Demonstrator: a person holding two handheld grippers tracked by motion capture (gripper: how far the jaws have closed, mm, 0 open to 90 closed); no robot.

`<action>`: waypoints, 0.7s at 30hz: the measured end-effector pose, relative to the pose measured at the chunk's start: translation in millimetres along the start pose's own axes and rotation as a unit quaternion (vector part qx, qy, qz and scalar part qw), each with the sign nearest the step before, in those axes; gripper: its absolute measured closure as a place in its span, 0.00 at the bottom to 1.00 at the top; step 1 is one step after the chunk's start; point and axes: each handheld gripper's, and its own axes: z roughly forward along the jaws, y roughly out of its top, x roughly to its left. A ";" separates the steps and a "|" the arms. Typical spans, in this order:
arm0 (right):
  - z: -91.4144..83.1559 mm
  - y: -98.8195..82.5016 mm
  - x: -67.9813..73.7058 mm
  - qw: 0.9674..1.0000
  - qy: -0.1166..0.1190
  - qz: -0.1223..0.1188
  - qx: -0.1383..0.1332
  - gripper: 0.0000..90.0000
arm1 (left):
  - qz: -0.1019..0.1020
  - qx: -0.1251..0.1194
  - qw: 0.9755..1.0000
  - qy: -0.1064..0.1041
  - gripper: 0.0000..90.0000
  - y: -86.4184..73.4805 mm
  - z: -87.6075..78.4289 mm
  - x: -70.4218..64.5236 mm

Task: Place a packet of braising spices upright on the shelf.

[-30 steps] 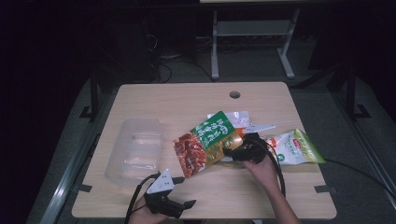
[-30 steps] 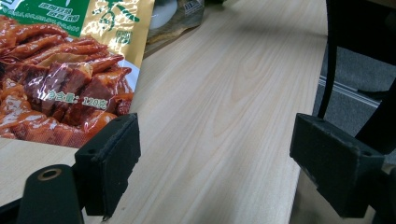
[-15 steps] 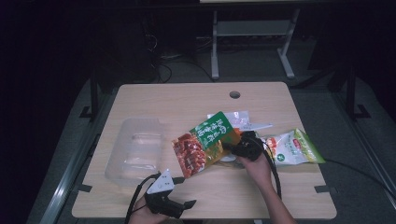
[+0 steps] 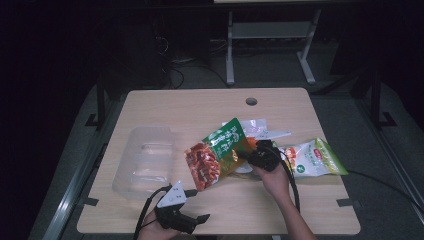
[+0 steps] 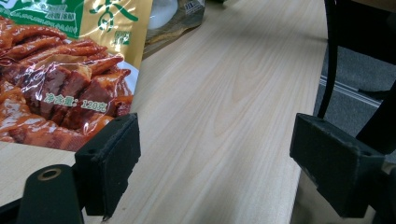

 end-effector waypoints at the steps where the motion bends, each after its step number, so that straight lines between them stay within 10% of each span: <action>1: 0.0 0.0 0.0 1.000 0.000 0.000 0.000 0.97 | 0.000 0.000 1.000 0.000 0.18 0.0 0.0 0.0; 21: -28.7 15.3 11.8 0.998 0.011 -0.050 -0.022 1.00 | 0.003 0.004 1.000 0.000 0.18 -0.1 0.4 0.2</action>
